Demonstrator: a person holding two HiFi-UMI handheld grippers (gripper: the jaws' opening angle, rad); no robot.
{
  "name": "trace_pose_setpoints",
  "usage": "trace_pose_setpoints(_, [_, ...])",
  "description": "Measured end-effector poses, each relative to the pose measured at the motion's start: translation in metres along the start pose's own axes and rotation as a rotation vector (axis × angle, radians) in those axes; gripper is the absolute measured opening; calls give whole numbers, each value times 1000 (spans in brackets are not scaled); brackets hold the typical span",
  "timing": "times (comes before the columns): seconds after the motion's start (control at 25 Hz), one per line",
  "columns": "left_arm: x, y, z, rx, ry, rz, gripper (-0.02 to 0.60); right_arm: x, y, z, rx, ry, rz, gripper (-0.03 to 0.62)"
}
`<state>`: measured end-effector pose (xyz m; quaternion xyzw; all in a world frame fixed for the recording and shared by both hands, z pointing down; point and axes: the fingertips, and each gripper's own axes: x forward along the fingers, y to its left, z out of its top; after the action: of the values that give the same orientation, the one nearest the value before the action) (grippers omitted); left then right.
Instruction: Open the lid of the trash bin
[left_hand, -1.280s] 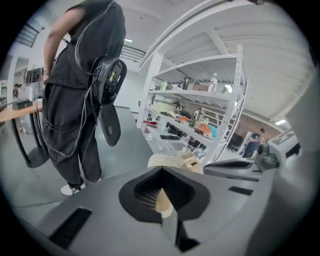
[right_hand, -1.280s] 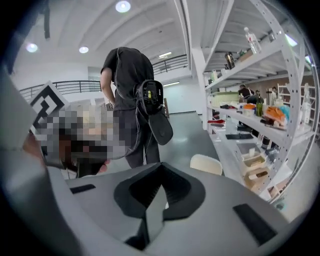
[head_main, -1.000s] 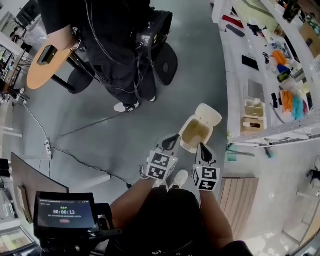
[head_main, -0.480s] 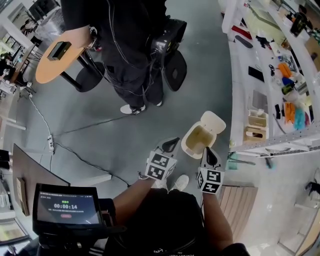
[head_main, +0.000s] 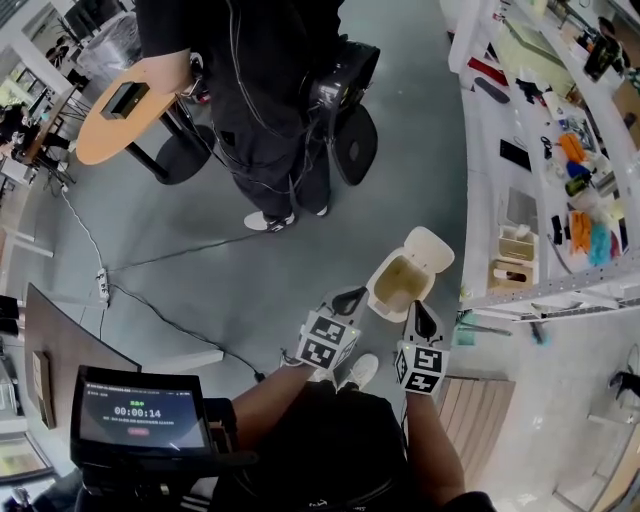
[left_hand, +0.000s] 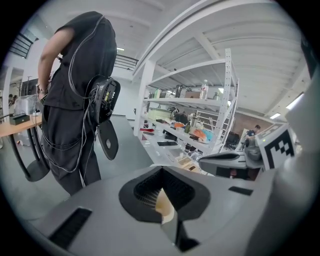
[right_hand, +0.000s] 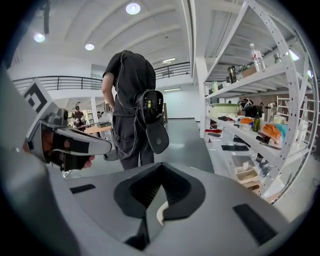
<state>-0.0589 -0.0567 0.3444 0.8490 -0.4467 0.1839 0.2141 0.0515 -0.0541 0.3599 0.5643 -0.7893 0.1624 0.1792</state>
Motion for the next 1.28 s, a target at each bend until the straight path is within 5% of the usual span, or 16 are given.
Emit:
trace_pose_setpoints(0.32, [-3,5,1,88,-20,33,-2,-5,12,5,-79,-25,1,2])
trace_pose_setpoints(1.04, [-37,-10,8,88,-99,10,-2,-53,24,20,-94,-100,-29,2])
trace_pose_setpoints(1.28, [-51,-41,-1,97,-89,50,-2,-88,13,11,-106,-132,21,2])
